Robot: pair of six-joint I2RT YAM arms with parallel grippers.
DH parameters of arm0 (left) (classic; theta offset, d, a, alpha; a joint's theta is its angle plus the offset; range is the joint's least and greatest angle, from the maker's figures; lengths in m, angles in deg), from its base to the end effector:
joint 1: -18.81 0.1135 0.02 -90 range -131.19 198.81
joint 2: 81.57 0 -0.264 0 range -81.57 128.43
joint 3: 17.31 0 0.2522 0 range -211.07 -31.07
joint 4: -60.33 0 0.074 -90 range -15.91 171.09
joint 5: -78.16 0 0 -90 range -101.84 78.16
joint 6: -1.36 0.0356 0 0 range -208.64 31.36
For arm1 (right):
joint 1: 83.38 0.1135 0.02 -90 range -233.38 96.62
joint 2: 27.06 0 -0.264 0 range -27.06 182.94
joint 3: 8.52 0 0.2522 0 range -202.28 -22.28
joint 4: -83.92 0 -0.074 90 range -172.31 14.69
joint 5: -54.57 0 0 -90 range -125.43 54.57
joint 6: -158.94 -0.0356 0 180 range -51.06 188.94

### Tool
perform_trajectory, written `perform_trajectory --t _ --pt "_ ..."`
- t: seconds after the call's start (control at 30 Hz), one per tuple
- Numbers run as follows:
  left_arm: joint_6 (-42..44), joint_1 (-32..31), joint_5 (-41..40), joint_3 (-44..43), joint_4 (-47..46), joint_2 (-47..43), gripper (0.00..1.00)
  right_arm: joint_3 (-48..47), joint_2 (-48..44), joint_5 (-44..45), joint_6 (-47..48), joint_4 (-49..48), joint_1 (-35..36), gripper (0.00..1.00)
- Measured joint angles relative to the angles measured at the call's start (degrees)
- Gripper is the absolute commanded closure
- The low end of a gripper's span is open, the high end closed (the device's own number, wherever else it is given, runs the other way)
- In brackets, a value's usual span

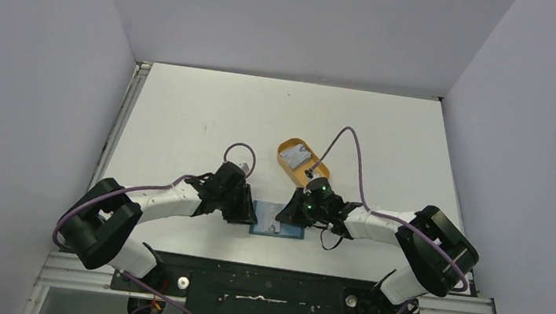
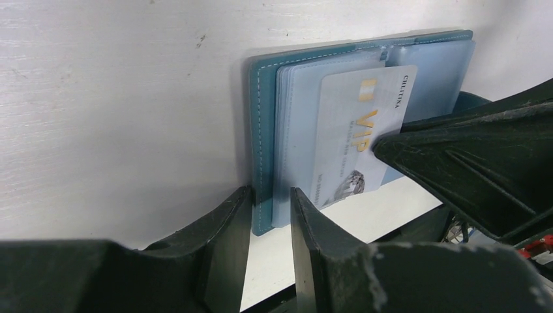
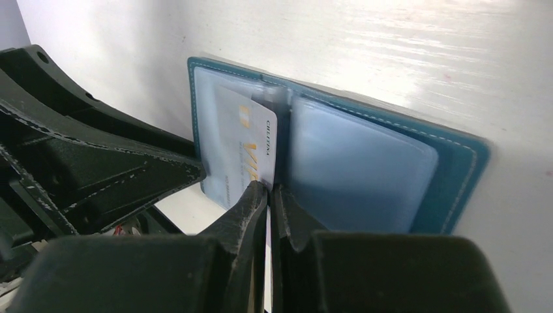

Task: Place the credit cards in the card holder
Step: Insert the credit card into the card holder.

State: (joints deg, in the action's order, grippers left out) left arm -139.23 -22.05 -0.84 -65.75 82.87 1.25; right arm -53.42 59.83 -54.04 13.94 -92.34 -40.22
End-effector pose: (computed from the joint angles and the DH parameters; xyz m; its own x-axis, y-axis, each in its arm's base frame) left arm 0.1881 -0.1717 0.1417 -0.9594 -0.1730 -0.2230 -0.0319 0.8516 -0.5232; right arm 0.1880 0.1918 0.1312 -0.9637 0.1605 -0.2132 -0.0372 0.7103 0.7029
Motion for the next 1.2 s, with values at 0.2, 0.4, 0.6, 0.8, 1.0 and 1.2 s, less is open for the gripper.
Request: perform_trajectory --t 0.2,0.4,0.6,0.8,1.0,1.2 --pt "-0.1 0.1 0.6 0.0 -0.4 0.3 0.75 -1.7 2.3 1.3 -1.0 -0.7 1.9 1.0" --pt "-0.1 0.1 0.6 0.1 -0.5 0.3 0.75 -2.3 2.7 2.2 -1.0 -0.6 2.7 0.99" --pt "-0.1 0.1 0.7 0.1 -0.5 0.3 0.73 -2.6 2.7 2.9 -1.2 -0.2 3.1 0.67" --pt "-0.2 0.1 1.1 0.3 -1.0 0.0 0.64 -3.5 2.3 2.9 -1.3 0.0 4.1 0.52" --pt "-0.2 0.1 1.6 0.3 -1.4 -0.2 0.6 -4.4 2.3 3.5 -1.2 1.2 4.8 0.51" --pt "-0.2 0.1 1.6 0.3 -1.4 -0.4 0.59 -5.0 2.3 3.9 -0.7 1.9 5.8 0.51"
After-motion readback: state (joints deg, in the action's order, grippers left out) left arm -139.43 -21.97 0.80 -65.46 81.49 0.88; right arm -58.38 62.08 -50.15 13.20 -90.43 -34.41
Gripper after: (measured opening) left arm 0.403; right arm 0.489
